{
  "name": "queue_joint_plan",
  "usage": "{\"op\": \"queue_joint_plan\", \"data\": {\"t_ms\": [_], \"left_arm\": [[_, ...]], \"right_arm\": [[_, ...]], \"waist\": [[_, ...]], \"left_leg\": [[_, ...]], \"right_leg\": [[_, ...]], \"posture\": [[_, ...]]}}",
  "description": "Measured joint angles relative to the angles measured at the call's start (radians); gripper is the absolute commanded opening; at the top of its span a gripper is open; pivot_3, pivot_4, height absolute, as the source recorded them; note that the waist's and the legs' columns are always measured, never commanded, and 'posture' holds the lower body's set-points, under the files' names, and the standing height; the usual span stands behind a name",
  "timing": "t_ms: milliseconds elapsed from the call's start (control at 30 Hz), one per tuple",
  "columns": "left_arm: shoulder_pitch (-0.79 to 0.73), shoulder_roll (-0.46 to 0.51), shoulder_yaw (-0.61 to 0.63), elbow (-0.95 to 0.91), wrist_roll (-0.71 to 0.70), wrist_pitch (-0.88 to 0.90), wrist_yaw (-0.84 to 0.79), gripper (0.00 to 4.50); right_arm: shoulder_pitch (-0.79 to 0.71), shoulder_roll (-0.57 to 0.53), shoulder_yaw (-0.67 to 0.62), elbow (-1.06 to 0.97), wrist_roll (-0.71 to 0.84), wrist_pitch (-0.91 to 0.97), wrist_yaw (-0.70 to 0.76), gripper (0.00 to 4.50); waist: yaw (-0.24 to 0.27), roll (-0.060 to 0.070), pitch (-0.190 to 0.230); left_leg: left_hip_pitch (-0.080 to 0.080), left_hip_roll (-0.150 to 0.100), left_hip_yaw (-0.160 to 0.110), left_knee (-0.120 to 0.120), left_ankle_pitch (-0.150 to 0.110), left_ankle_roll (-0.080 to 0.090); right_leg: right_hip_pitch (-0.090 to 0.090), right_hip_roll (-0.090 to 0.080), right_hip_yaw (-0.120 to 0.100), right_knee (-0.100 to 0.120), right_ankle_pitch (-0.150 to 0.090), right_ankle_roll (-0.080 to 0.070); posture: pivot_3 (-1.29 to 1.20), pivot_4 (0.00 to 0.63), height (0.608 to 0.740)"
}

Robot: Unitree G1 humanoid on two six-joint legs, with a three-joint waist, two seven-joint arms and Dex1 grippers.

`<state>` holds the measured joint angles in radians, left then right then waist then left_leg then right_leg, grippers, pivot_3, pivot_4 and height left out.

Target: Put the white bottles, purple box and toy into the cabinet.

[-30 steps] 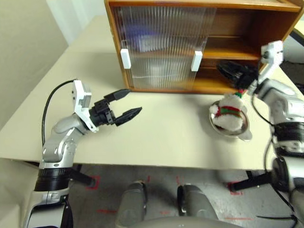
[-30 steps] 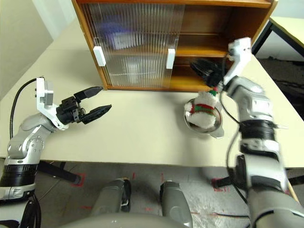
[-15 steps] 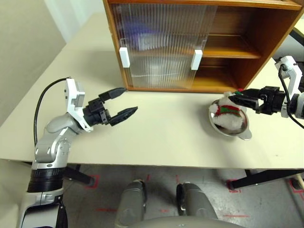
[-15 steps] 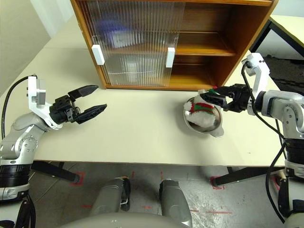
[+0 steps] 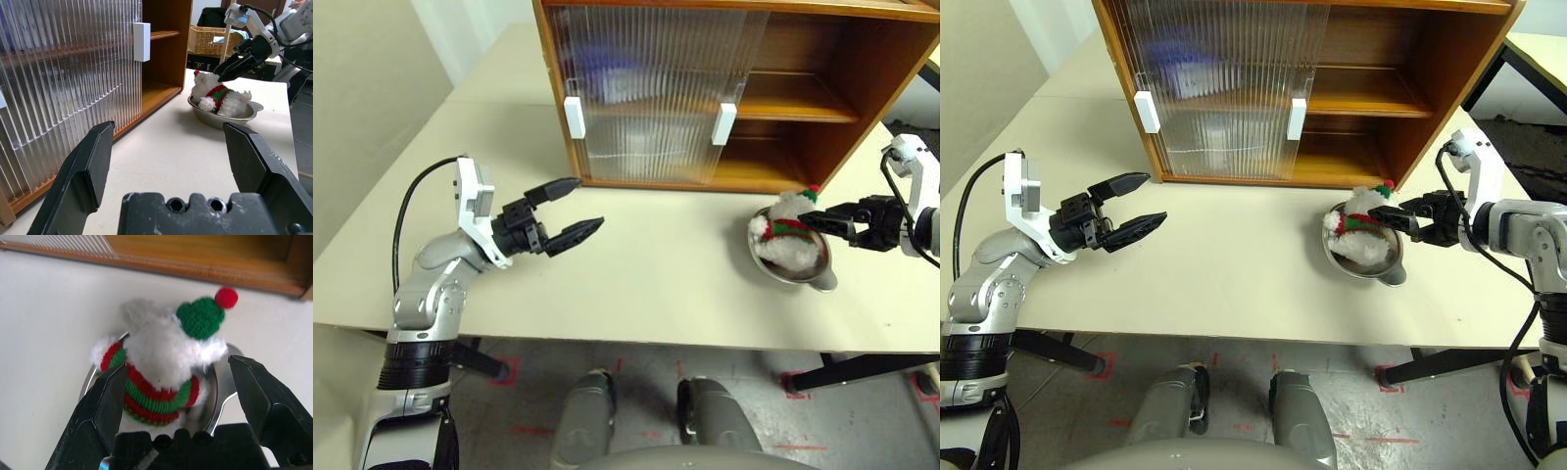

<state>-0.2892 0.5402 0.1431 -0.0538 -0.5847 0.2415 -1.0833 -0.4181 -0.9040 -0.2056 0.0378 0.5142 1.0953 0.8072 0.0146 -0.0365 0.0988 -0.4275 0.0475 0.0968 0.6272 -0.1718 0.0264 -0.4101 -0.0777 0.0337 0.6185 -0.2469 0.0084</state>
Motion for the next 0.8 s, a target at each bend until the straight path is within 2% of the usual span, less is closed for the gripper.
{"op": "queue_joint_plan", "data": {"t_ms": [100, 233, 333, 433, 800], "left_arm": [[0.000, 0.002, 0.000, 0.000, 0.000, 0.000, -0.004, 4.50], [-0.012, 0.003, 0.007, 0.020, -0.003, 0.000, 0.003, 4.50], [-0.015, 0.003, 0.011, 0.032, -0.003, 0.000, 0.003, 4.50], [-0.015, 0.005, 0.009, 0.034, -0.002, -0.001, -0.004, 4.50], [-0.015, -0.016, -0.016, 0.032, -0.013, 0.001, -0.031, 4.50]], "right_arm": [[-0.001, 0.013, 0.000, 0.000, 0.015, 0.019, 0.002, 3.65], [-0.006, 0.033, 0.017, 0.000, 0.038, 0.040, 0.011, 2.24], [-0.028, 0.034, 0.032, 0.012, 0.038, 0.038, 0.018, 1.01], [-0.040, 0.034, 0.038, 0.033, 0.037, 0.035, 0.029, 0.02], [-0.137, -0.009, 0.030, 0.093, 0.051, 0.018, 0.103, 0.02]], "waist": [[0.000, -0.001, 0.000], [0.000, -0.001, -0.001], [-0.002, -0.001, -0.001], [-0.001, -0.002, -0.001], [-0.005, -0.002, -0.002]], "left_leg": [[0.000, 0.000, 0.000, 0.000, 0.000, 0.000], [0.000, 0.000, 0.000, 0.001, 0.000, 0.000], [0.000, 0.000, 0.000, 0.001, 0.000, 0.000], [0.000, 0.000, 0.001, 0.001, 0.000, 0.000], [0.000, 0.000, 0.006, 0.001, 0.000, 0.000]], "right_leg": [[0.001, 0.001, 0.000, 0.000, 0.000, 0.000], [0.001, 0.002, 0.000, 0.000, 0.000, 0.001], [0.001, 0.002, 0.000, 0.000, 0.001, 0.001], [0.001, 0.003, -0.001, 0.000, 0.000, 0.001], [0.001, 0.003, -0.001, 0.000, 0.001, 0.001]], "posture": [[0.08, 0.043, 0.740], [0.08, 0.035, 0.740], [0.08, 0.030, 0.740], [0.07, 0.027, 0.740], [0.07, 0.020, 0.740]]}}
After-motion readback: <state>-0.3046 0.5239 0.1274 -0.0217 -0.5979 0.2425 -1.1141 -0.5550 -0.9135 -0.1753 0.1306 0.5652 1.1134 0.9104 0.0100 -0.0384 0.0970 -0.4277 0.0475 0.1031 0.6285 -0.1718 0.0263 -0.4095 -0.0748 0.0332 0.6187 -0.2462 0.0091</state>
